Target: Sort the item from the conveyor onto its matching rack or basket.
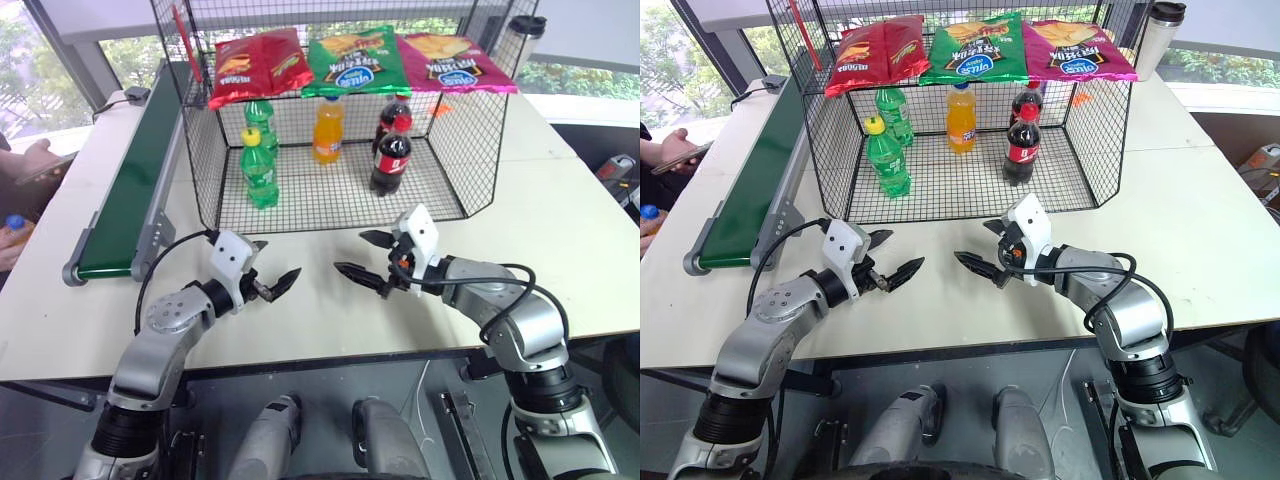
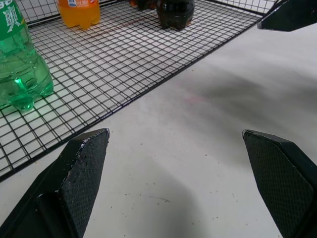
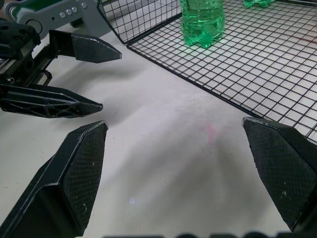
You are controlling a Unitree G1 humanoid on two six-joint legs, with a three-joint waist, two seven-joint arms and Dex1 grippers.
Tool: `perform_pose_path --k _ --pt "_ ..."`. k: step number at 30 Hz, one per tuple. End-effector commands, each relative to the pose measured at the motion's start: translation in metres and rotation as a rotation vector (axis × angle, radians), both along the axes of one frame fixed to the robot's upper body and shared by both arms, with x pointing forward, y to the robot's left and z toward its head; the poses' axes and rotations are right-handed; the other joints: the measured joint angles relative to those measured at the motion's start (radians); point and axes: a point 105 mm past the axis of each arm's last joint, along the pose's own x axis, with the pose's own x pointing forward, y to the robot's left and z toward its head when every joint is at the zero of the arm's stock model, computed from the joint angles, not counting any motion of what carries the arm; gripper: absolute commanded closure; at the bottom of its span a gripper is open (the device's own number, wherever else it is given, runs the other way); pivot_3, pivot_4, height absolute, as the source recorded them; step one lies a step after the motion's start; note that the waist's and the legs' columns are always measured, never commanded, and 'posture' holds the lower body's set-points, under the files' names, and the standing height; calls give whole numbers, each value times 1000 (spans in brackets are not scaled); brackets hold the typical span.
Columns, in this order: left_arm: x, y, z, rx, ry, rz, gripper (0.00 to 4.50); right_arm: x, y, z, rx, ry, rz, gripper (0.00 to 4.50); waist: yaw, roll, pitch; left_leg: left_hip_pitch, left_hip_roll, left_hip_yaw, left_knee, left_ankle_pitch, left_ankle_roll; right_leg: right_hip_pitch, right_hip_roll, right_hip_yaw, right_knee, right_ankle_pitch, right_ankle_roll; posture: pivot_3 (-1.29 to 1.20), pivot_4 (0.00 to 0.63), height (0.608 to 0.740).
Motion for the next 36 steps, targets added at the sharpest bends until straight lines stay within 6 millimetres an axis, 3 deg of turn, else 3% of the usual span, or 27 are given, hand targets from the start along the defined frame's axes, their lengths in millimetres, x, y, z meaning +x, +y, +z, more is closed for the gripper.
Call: perform_pose_path --k 1,36 --pt "-3 -3 16 -31 -68 -24 0 -5 4 14 8 -59 32 26 0 0 0 0 0 0 0 0 0 0 0 0 0 0 0 0 150 739" --pt "0 1 11 5 -66 11 0 -6 6 15 15 -59 46 26 0 0 0 0 0 0 0 0 0 0 0 0 0 0 0 0 150 739"
